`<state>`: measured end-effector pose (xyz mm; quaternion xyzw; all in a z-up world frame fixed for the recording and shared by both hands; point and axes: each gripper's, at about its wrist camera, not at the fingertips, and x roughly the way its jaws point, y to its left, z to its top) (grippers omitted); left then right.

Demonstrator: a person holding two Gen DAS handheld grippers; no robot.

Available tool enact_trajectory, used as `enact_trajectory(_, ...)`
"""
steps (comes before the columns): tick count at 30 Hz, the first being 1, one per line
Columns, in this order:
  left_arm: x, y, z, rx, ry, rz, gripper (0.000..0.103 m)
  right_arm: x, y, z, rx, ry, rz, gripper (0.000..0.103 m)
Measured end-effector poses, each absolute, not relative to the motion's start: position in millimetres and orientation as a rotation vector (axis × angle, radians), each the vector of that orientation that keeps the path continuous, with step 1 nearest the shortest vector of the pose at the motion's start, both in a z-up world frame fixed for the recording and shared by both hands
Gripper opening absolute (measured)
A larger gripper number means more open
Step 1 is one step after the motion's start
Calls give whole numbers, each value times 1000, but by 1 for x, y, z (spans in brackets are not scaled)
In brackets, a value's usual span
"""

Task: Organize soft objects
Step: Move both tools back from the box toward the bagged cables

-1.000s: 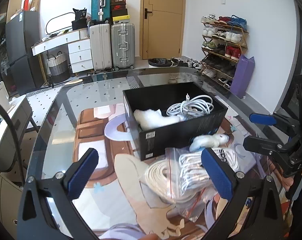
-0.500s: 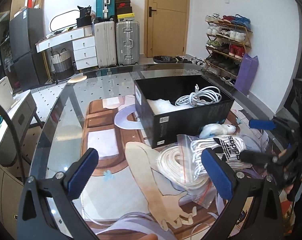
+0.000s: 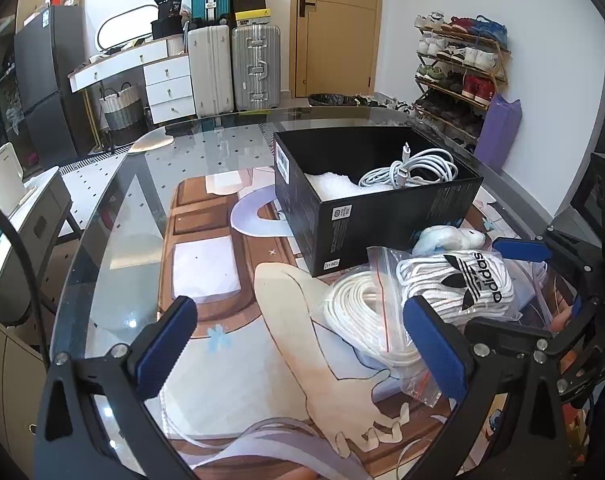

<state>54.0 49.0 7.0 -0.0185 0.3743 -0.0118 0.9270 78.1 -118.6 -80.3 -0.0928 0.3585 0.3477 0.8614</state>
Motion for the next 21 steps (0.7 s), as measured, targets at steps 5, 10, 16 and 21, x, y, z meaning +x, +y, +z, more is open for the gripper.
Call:
enact_trajectory(5,56,50,2,-28,792,-19,103,79,-118,-81,-179,755,747,102)
enact_trajectory(10,59,50,-6,-15,822,-5,103,80,-115,-83,-184,757,749,102)
enact_trajectory(16,62,52,-10,-17,844,0,103,85,-120,-81,-185,735,733,102)
enact_trajectory(21,62,49,-11,-4,848,-7,103,89,-125,-78,-170,716,753,102)
